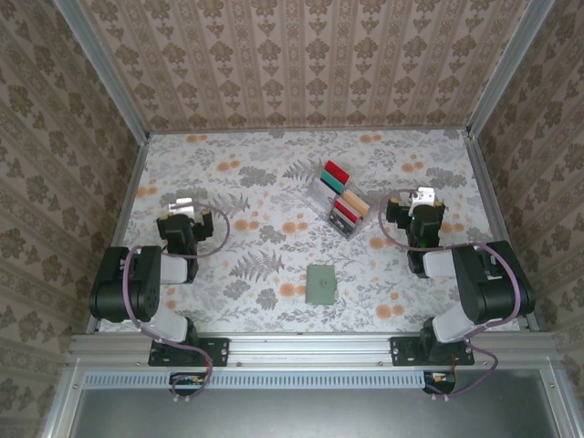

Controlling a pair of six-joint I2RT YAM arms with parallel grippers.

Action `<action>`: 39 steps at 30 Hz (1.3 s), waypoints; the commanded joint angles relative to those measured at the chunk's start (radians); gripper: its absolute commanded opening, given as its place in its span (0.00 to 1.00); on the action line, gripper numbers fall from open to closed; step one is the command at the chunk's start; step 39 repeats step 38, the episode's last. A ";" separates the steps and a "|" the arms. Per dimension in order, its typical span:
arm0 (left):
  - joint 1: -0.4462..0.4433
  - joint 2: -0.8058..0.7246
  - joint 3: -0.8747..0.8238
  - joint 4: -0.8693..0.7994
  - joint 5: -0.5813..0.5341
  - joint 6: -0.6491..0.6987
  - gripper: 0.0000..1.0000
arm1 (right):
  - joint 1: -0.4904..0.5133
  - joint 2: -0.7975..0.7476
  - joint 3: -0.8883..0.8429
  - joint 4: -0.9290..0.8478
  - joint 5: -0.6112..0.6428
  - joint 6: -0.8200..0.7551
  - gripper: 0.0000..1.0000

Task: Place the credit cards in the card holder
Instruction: Reset both arms

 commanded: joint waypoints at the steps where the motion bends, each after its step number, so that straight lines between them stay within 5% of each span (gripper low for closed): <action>1: -0.004 0.000 0.048 0.009 -0.001 0.003 1.00 | -0.001 -0.006 0.006 -0.004 0.016 0.018 1.00; 39: -0.009 -0.005 0.049 -0.002 0.011 0.007 1.00 | -0.001 -0.005 0.008 -0.006 0.016 0.018 1.00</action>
